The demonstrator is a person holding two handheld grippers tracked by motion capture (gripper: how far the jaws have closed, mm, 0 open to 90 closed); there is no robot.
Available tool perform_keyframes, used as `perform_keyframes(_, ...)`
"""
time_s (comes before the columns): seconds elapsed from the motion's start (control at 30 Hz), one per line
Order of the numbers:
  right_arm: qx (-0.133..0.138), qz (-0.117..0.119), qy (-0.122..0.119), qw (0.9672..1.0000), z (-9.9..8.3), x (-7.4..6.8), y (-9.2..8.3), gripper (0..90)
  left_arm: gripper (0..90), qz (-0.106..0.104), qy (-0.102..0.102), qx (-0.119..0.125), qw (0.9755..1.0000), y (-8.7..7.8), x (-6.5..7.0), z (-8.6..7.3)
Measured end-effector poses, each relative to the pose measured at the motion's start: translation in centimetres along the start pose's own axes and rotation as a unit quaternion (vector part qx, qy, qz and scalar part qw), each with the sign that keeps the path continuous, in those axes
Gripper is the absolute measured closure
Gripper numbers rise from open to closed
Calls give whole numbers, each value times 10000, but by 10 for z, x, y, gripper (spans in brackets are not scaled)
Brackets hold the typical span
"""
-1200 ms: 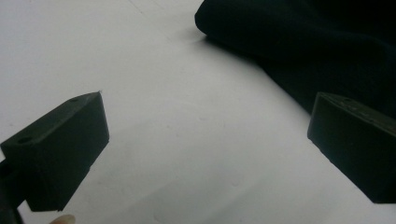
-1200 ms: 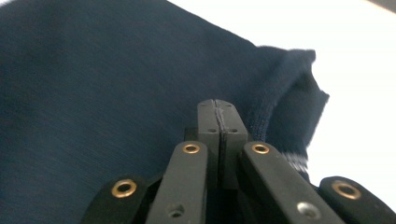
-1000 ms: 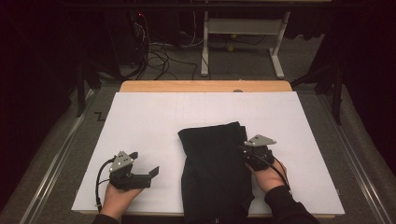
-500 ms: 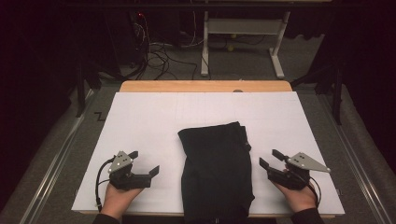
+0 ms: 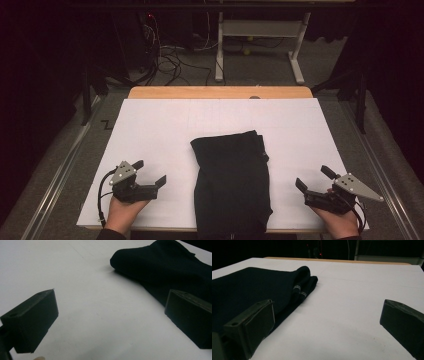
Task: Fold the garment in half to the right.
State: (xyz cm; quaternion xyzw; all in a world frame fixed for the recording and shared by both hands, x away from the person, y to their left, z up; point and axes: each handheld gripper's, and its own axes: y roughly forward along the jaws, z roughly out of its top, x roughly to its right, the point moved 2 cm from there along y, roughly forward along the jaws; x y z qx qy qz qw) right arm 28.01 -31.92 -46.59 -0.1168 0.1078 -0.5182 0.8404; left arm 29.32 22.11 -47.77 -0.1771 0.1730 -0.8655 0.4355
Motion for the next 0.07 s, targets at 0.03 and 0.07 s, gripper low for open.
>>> perform_keyframes(0.03,5,9,-4,10000,0,-1,0,0,0,7,5,-3,10000,0,0,0)
perform_keyframes(0.07,13,14,-25,10000,0,-1,0,0,0,10,6,3,10000,0,0,0)
